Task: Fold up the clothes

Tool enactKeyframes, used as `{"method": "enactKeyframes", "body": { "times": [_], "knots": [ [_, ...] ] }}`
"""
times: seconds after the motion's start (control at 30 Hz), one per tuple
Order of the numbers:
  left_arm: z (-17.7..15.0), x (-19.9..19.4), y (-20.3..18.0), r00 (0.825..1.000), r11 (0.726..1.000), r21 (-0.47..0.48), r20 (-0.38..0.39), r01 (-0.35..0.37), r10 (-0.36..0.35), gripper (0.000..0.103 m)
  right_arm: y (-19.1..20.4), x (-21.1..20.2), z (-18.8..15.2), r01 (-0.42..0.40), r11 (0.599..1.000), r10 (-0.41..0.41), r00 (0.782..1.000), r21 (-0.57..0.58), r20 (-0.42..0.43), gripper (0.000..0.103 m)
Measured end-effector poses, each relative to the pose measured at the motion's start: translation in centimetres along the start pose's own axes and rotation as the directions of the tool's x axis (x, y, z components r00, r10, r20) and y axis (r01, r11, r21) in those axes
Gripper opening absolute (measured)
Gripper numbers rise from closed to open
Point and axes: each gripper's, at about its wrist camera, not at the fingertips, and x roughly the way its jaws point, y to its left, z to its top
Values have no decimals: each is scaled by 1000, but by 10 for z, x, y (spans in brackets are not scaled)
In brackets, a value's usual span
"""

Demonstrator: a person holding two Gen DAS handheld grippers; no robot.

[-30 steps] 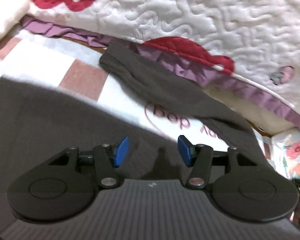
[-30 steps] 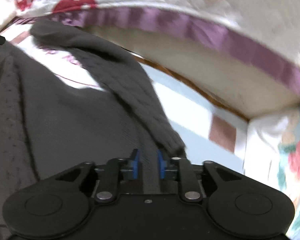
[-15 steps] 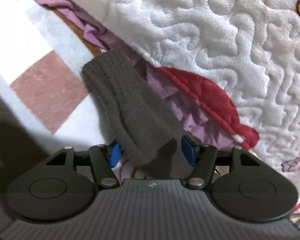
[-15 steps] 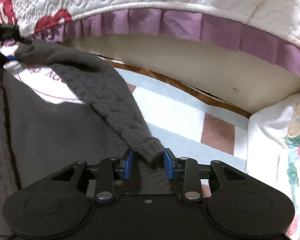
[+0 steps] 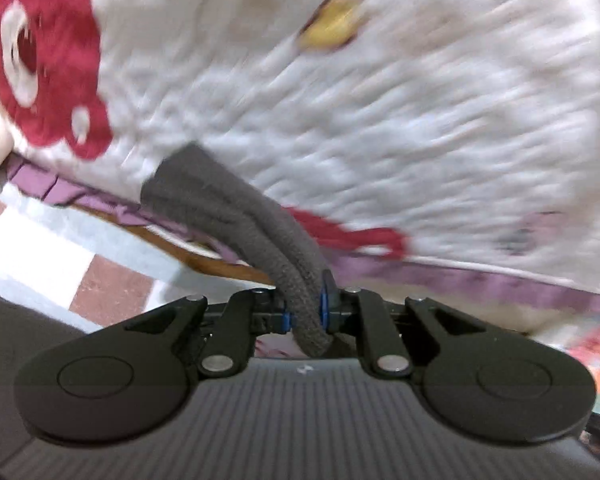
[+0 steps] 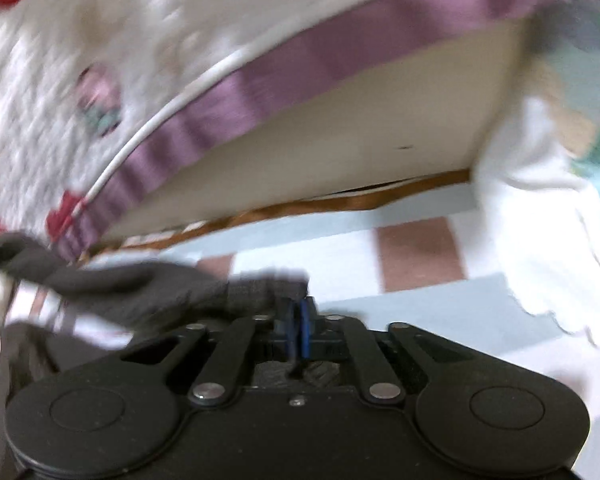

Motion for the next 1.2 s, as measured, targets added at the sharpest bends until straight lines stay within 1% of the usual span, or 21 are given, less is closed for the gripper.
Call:
{"method": "enactKeyframes", "body": {
  "times": [0.07, 0.1, 0.13, 0.2, 0.23, 0.27, 0.33, 0.4, 0.47, 0.53, 0.57, 0.6, 0.67, 0.73, 0.8, 0.9, 0.93, 1.0, 1.07, 1.13, 1.2],
  "knots": [
    [-4, -37, 3, 992, 992, -54, -28, 118, -120, 12, -15, -5, 3, 10, 996, -13, 999, 90, 36, 3],
    [-18, -47, 12, 980, 975, -128, -60, 180, -189, 12, -16, -7, 3, 23, 996, -26, 999, 88, 39, 3],
    [-35, -58, 24, 960, 944, -229, -97, 236, -263, 11, -15, -9, 2, 31, 997, -34, 999, 77, 35, 3],
    [-77, -73, 55, 911, 849, -444, -146, 287, -385, 11, -11, -11, -1, 24, 997, -26, 1000, 67, 16, 3],
    [-106, -79, 68, 905, 818, -507, -155, 272, -397, 10, -9, -13, -3, 13, 997, -13, 1000, 70, 5, 4],
    [-136, -89, 80, 907, 808, -537, -170, 242, -385, 10, -9, -13, -6, -3, 996, 4, 1000, 89, -4, 5],
    [-181, -103, 102, 918, 810, -559, -205, 175, -339, 10, -6, -12, -14, -41, 988, 45, 999, 149, -27, 10],
    [-210, -108, 127, 934, 848, -520, -245, 101, -261, 10, -3, -12, -24, -64, 976, 78, 995, 209, -59, 10],
    [-231, -112, 146, 944, 884, -467, -274, 35, -183, 10, 0, -14, -35, -111, 960, 137, 987, 256, -88, 13],
    [-240, -114, 154, 949, 913, -409, -286, 4, -132, 12, 3, -18, -47, -133, 945, 173, 979, 297, -113, 27],
    [-242, -116, 153, 954, 933, -361, -282, -8, -101, 12, 4, -20, -54, -134, 939, 180, 976, 316, -123, 29],
    [-245, -119, 148, 959, 959, -284, -278, -25, -57, 13, 5, -22, -61, -129, 934, 181, 975, 333, -128, 31],
    [-251, -124, 138, 979, 988, -142, -202, -52, 22, 15, 5, -24, -75, -118, 926, 178, 974, 359, -138, 32],
    [-256, -123, 134, 987, 995, -60, -141, -83, 73, 16, 4, -25, -85, -92, 929, 157, 975, 358, -156, 32],
    [-261, -120, 127, 988, 996, 6, -128, -91, 91, 18, 4, -25, -92, -73, 934, 138, 976, 349, -166, 32],
    [-269, -125, 118, 988, 979, 163, -77, -119, 133, 26, 7, -24, -99, -36, 951, 94, 980, 309, -177, 32],
    [-268, -125, 116, 989, 975, 182, -56, -127, 140, 28, 8, -22, -100, -23, 957, 78, 981, 290, -179, 32],
    [-268, -127, 119, 988, 967, 209, 4, -149, 151, 37, 10, -20, -101, -19, 962, 67, 983, 272, -169, 36],
    [-273, -132, 127, 976, 946, 242, 89, -214, 198, 46, 10, -17, -100, -28, 958, 75, 985, 287, -153, 37],
    [-275, -136, 138, 967, 932, 262, 110, -250, 228, 46, 12, -12, -97, -37, 956, 80, 987, 292, -136, 38],
    [-271, -140, 147, 964, 931, 254, 113, -261, 239, 46, 16, -9, -96, -24, 959, 61, 990, 283, -124, 38]
  ]
}}
